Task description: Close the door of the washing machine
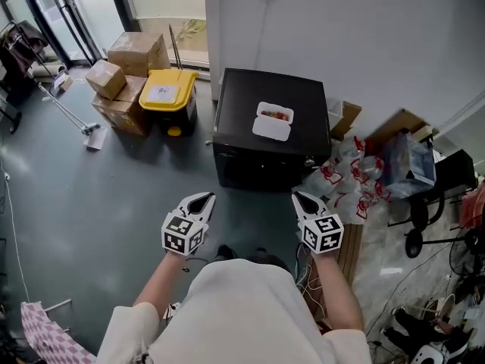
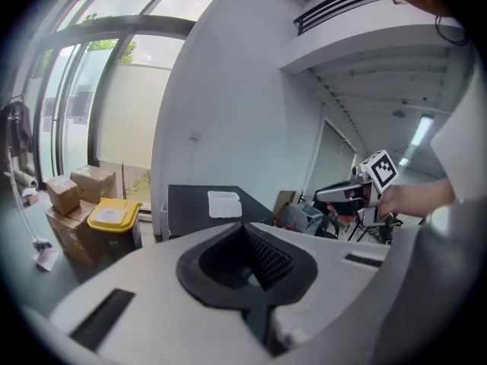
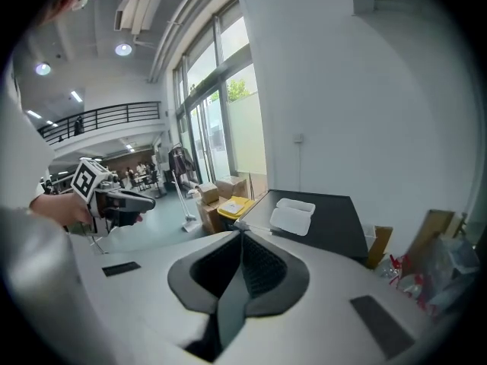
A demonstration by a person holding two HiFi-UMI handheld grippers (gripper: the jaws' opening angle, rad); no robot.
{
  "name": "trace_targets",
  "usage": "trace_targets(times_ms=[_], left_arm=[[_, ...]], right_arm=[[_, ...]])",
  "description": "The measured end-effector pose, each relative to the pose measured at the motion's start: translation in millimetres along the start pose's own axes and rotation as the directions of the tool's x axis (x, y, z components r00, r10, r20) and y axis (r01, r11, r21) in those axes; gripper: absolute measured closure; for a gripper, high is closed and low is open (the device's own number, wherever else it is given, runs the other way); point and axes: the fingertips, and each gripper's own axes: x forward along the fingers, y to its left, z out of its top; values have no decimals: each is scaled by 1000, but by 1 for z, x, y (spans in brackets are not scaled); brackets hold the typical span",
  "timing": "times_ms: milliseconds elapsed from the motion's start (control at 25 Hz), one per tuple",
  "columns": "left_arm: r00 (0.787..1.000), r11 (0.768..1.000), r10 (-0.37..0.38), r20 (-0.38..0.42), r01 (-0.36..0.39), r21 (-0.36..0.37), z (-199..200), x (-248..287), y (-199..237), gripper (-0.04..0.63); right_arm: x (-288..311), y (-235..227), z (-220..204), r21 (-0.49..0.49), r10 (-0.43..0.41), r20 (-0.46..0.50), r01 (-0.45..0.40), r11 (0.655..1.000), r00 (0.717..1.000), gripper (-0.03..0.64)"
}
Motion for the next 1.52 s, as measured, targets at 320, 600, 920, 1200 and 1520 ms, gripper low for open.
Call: trace_targets(times_ms=[320, 600, 920, 1200, 1520], left_arm=[[995, 999, 29, 92, -31, 18, 47, -8, -37, 586], [984, 996, 68, 162, -78, 53, 64, -14, -52, 586], [981, 992, 85, 173, -99, 75, 65, -13, -54, 586], [980, 991, 94, 177, -109, 77, 68, -7, -51, 586], [978, 990, 97, 187, -114, 80, 73, -6, -55, 586]], right_arm=[[-44, -22, 24, -43, 18, 73, -14, 999, 997, 583], [-65, -37, 40, -66, 16, 153, -6, 998, 988, 583], [-70, -43, 48, -90, 8, 207, 11, 996, 978, 586], [-63, -45, 51, -85, 14, 218, 4, 996, 976, 586], [-65, -46, 54, -98, 20, 220, 2, 995, 975, 586]])
